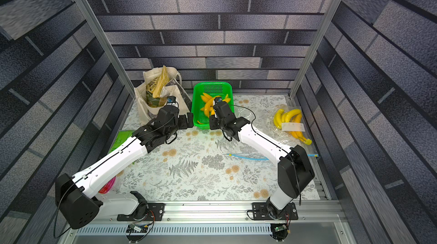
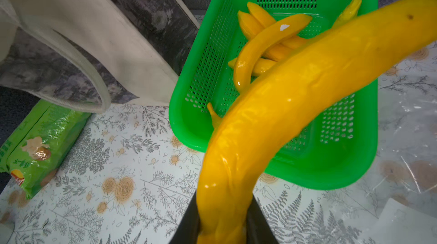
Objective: Open the zip-top bag and take out the banana
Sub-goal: Place the banana in the basket.
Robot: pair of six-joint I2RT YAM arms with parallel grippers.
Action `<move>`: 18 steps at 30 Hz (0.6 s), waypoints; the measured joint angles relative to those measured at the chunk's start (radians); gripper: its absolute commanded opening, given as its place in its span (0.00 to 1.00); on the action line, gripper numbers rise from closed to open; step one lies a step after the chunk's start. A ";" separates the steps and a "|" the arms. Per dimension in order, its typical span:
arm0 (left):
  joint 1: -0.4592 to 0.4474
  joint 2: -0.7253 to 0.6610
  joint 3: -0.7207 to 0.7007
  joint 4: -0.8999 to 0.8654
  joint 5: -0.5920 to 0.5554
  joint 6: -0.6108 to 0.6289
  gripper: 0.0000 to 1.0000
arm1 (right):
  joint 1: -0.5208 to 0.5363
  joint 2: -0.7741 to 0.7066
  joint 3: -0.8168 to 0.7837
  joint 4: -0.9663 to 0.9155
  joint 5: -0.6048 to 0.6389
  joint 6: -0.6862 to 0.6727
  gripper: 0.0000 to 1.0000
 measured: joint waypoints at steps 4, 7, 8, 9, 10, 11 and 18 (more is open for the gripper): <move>0.018 -0.074 -0.102 0.035 -0.045 -0.027 1.00 | -0.029 0.183 0.200 -0.050 -0.005 -0.004 0.23; 0.027 -0.086 -0.143 0.054 -0.066 -0.040 1.00 | -0.047 0.298 0.322 -0.100 0.003 -0.003 0.25; 0.029 -0.086 -0.151 0.059 -0.068 -0.043 1.00 | -0.050 0.335 0.362 -0.114 0.006 -0.003 0.27; 0.029 -0.086 -0.156 0.059 -0.068 -0.047 1.00 | -0.053 0.369 0.394 -0.125 0.009 -0.003 0.32; 0.029 -0.085 -0.157 0.059 -0.068 -0.048 1.00 | -0.053 0.398 0.423 -0.137 0.013 0.000 0.38; 0.031 -0.085 -0.157 0.065 -0.067 -0.051 1.00 | -0.053 0.426 0.447 -0.150 0.019 0.002 0.44; 0.030 -0.054 -0.157 0.096 -0.033 -0.063 1.00 | -0.057 0.445 0.461 -0.223 0.040 0.013 0.66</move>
